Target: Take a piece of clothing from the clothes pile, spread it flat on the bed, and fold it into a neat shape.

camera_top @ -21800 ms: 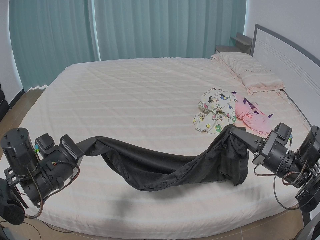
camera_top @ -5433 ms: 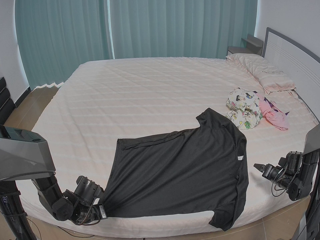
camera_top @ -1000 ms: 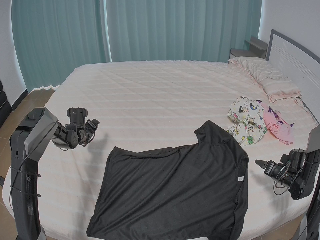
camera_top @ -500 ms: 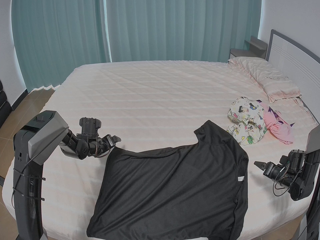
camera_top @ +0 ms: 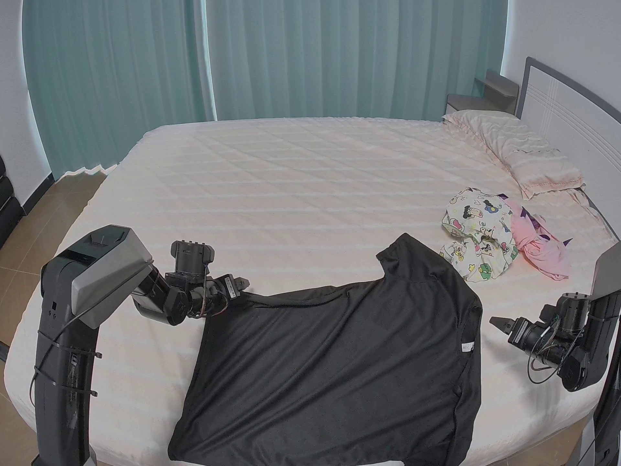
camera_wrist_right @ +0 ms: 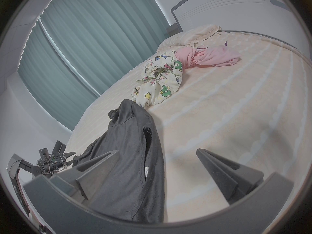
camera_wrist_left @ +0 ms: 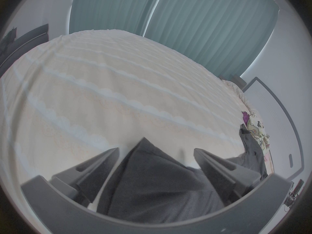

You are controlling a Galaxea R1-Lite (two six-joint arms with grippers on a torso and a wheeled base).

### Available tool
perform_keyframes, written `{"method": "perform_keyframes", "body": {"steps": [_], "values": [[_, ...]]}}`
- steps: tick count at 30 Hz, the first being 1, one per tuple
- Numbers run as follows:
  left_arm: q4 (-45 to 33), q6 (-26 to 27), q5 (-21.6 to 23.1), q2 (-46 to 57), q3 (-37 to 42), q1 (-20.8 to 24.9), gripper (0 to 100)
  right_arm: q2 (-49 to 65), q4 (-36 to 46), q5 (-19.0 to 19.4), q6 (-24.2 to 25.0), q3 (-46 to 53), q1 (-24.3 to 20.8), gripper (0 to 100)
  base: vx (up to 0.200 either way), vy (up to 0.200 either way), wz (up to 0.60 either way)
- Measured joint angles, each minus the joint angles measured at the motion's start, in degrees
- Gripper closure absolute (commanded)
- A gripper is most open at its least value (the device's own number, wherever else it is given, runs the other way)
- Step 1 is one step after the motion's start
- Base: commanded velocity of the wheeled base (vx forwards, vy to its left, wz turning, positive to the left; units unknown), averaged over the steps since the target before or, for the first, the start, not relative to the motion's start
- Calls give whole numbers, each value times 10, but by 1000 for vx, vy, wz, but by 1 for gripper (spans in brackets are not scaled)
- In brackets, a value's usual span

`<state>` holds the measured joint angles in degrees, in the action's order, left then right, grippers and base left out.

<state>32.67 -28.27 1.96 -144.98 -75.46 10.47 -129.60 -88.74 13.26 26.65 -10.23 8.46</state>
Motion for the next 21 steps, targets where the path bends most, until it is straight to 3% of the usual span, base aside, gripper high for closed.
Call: {"method": "perform_keyframes", "body": {"steps": [8, 13, 21], "values": [[3, 0, -10, -2, 3, -3, 100, -1, 0, 0, 0, 0, 0, 0, 0, 0, 0], [30, 0, -58, -4, -8, -14, 100, -1, 0, 0, 0, 0, 0, 0, 0, 0, 0], [37, 0, -78, -6, -29, -39, 100, -1, 0, 0, 0, 2, -1, 0, 0, 0, 0]]}}
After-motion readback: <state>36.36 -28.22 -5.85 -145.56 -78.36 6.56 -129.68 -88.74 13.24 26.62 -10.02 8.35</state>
